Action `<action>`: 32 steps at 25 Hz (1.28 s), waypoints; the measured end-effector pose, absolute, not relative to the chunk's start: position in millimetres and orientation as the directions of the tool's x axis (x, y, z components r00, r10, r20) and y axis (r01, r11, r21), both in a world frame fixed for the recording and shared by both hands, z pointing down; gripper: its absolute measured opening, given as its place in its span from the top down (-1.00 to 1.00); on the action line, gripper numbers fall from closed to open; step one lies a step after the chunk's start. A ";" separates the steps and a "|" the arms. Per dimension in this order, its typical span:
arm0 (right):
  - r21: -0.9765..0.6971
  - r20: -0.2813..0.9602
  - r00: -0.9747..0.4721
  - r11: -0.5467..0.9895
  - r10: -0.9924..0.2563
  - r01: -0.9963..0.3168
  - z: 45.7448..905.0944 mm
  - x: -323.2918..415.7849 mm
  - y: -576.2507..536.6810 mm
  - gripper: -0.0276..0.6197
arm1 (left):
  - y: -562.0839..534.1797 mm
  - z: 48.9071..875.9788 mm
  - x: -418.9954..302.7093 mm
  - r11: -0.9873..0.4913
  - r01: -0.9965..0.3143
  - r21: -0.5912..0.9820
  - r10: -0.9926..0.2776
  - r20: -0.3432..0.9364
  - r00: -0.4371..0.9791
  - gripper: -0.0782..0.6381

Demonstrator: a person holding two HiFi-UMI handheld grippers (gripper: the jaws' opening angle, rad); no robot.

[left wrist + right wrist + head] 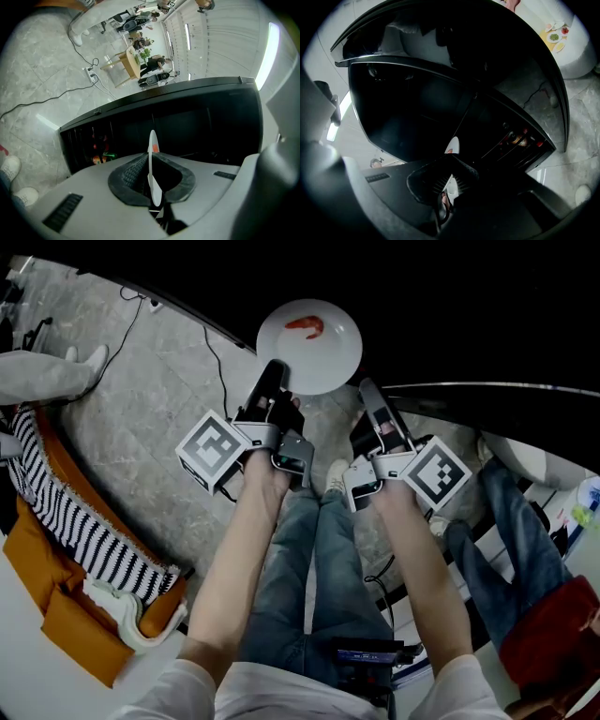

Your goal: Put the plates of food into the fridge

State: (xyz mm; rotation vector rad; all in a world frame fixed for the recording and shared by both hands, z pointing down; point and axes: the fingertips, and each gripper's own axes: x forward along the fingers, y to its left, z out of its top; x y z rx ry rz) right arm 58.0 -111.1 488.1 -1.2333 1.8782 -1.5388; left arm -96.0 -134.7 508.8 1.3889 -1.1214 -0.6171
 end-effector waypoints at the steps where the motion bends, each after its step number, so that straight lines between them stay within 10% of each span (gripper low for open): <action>1: -0.928 0.216 -0.522 -0.007 -0.825 -0.372 489.8 57.5 -116.4 0.89 | -139.7 514.4 -98.6 0.156 -0.261 0.953 -0.884 0.253 0.394 0.73; 32: -0.932 0.194 -0.495 -0.001 -0.847 -0.363 487.4 45.7 -129.2 0.89 | -170.3 496.2 -88.9 0.151 -0.180 0.972 -0.887 0.214 0.410 0.73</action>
